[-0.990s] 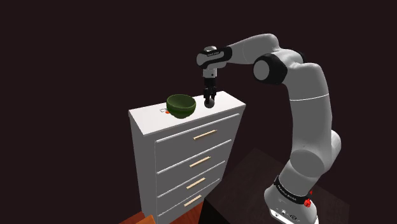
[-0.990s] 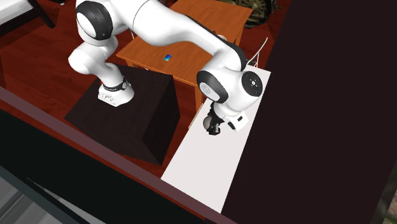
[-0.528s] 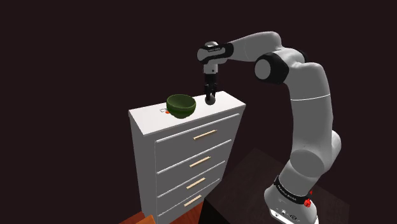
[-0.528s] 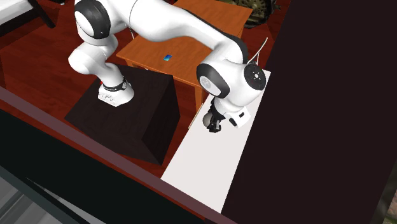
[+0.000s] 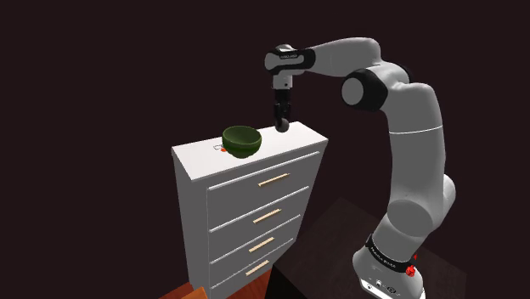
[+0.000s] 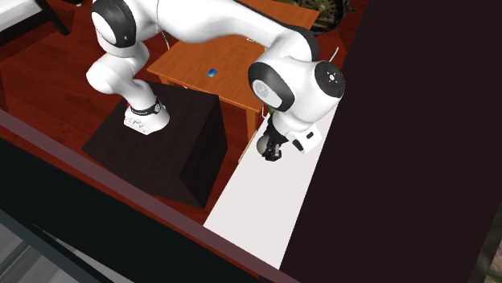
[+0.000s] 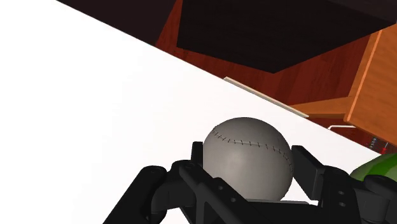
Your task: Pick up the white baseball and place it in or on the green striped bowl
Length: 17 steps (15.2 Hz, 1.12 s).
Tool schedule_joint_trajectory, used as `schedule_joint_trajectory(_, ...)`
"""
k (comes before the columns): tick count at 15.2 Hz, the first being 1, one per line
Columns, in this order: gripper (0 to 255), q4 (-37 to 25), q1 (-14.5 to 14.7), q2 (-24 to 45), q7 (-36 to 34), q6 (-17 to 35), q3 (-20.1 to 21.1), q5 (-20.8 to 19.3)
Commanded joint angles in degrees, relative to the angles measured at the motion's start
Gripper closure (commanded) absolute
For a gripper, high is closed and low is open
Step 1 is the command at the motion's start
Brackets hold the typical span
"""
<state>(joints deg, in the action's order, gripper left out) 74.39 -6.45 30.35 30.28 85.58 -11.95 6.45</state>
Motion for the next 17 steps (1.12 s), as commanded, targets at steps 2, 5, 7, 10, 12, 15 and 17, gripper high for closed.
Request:
schedule_joint_trajectory(2, 255, -2.1, -0.1, -0.1, -0.1, -2.2, 0.0, 0.0)
schedule_joint_trajectory(5, 255, -4.5, -0.3, 0.0, -0.2, -4.5, -0.1, 0.0)
schedule_joint_trajectory(7, 255, -6.3, -0.4, 0.1, -0.2, -6.2, -0.1, 0.0)
schedule_joint_trajectory(10, 255, -9.3, -0.7, 0.5, -0.3, -8.7, -0.1, 0.1)
schedule_joint_trajectory(12, 255, -11.4, -0.9, 0.9, -0.4, -10.5, -0.1, 0.1)
schedule_joint_trajectory(15, 255, -15.1, -1.2, 1.7, -0.5, -13.4, 0.0, 0.3)
schedule_joint_trajectory(17, 255, -17.9, -1.5, 2.5, -0.5, -15.4, 0.0, 0.4)
